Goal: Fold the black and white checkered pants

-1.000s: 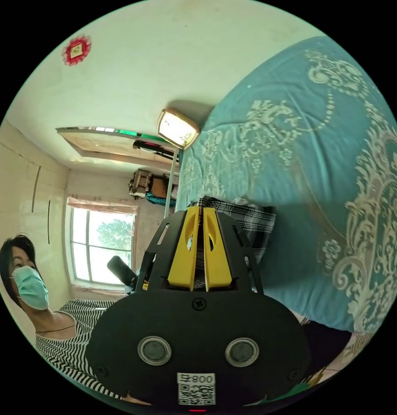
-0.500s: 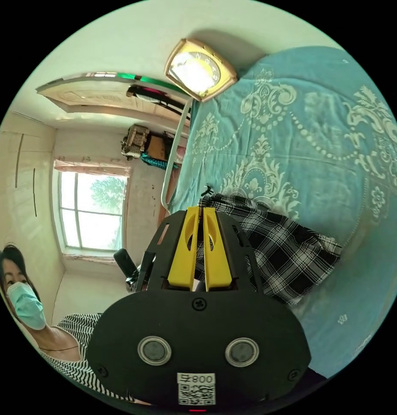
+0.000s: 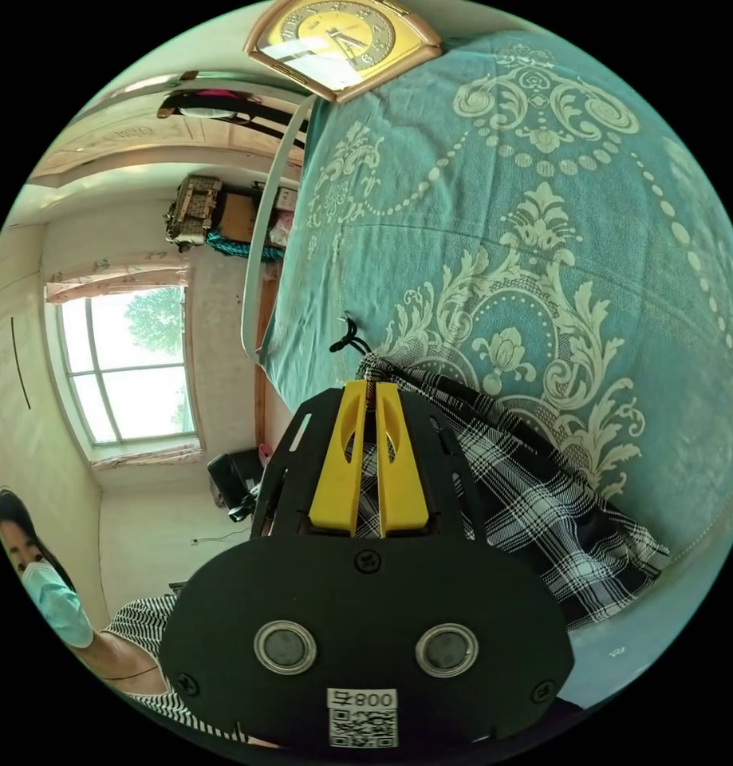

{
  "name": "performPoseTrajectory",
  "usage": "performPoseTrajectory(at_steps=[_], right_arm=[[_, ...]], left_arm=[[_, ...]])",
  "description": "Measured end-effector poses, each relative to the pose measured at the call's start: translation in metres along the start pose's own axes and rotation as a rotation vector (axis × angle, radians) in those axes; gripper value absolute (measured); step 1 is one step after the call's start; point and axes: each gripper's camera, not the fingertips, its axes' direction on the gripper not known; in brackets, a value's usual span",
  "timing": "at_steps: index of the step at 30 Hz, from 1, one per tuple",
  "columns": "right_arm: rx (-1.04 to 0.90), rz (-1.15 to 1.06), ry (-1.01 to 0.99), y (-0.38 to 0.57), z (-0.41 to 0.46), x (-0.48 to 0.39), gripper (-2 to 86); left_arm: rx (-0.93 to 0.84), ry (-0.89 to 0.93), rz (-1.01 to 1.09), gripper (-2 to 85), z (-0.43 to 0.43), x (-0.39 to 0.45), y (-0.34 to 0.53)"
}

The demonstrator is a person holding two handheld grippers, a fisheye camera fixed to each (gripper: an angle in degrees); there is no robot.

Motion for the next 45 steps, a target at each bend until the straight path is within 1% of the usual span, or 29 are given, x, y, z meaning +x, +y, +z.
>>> performPoseTrajectory(at_steps=[4,11,14,17,20,21,23,25,27,28,30,32,37,39,41,42,43,44,45], right_arm=[[-0.048,-0.007,0.002,-0.03,0.017,0.017,2.2],[-0.063,-0.051,-0.027,-0.062,0.026,0.038,2.4],[-0.073,-0.091,-0.02,-0.069,0.028,0.046,2.1],[-0.053,-0.139,0.008,-0.067,0.026,0.053,1.4],[-0.033,-0.186,0.063,-0.068,0.031,0.06,0.8],[-0.033,-0.189,0.096,-0.072,0.036,0.063,0.6],[-0.042,-0.212,0.163,-0.079,0.047,0.065,0.4],[-0.071,-0.238,0.278,-0.09,0.066,0.065,0.2],[-0.085,-0.259,0.331,-0.096,0.076,0.065,0.1],[-0.087,-0.276,0.355,-0.099,0.08,0.066,0.1],[-0.089,-0.301,0.368,-0.102,0.084,0.069,0.1],[-0.084,-0.312,0.357,-0.105,0.085,0.074,0.1],[-0.068,-0.325,0.328,-0.109,0.081,0.089,0.2],[-0.068,-0.328,0.328,-0.111,0.08,0.093,0.2],[-0.073,-0.327,0.323,-0.114,0.078,0.096,0.2],[-0.076,-0.323,0.315,-0.116,0.077,0.099,0.2],[-0.079,-0.315,0.306,-0.118,0.074,0.101,0.1],[-0.081,-0.312,0.302,-0.119,0.073,0.103,0.1],[-0.083,-0.304,0.293,-0.121,0.07,0.105,0.1]], left_arm=[[0.013,0.011,-0.036,1.9,-0.016,0.014,-0.011],[0.056,0.029,-0.065,1.5,-0.037,0.04,-0.017],[0.108,0.019,-0.077,1.0,-0.051,0.054,-0.013],[0.171,0.013,-0.035,0.5,-0.062,0.083,-0.007],[0.132,-0.038,0.043,0.3,-0.048,0.117,-0.009],[0.118,-0.082,0.066,0.3,-0.041,0.129,-0.01],[0.143,-0.186,0.071,0.3,-0.037,0.144,-0.007],[0.208,-0.306,0.074,0.3,-0.042,0.161,0.0],[0.233,-0.344,0.09,0.3,-0.042,0.172,0.006],[0.231,-0.332,0.114,0.3,-0.038,0.179,0.008],[0.204,-0.316,0.16,0.3,-0.028,0.188,0.008],[0.203,-0.338,0.157,0.3,-0.019,0.194,0.011],[0.27,-0.457,0.004,0.3,-0.017,0.186,0.03],[0.271,-0.449,0.0,0.2,-0.016,0.184,0.035],[0.275,-0.398,0.042,0.2,-0.011,0.189,0.038],[0.264,-0.355,0.097,0.2,-0.004,0.196,0.037],[0.217,-0.311,0.15,0.2,0.01,0.202,0.034],[0.185,-0.302,0.172,0.2,0.018,0.204,0.032],[0.109,-0.321,0.198,0.2,0.037,0.205,0.028]])
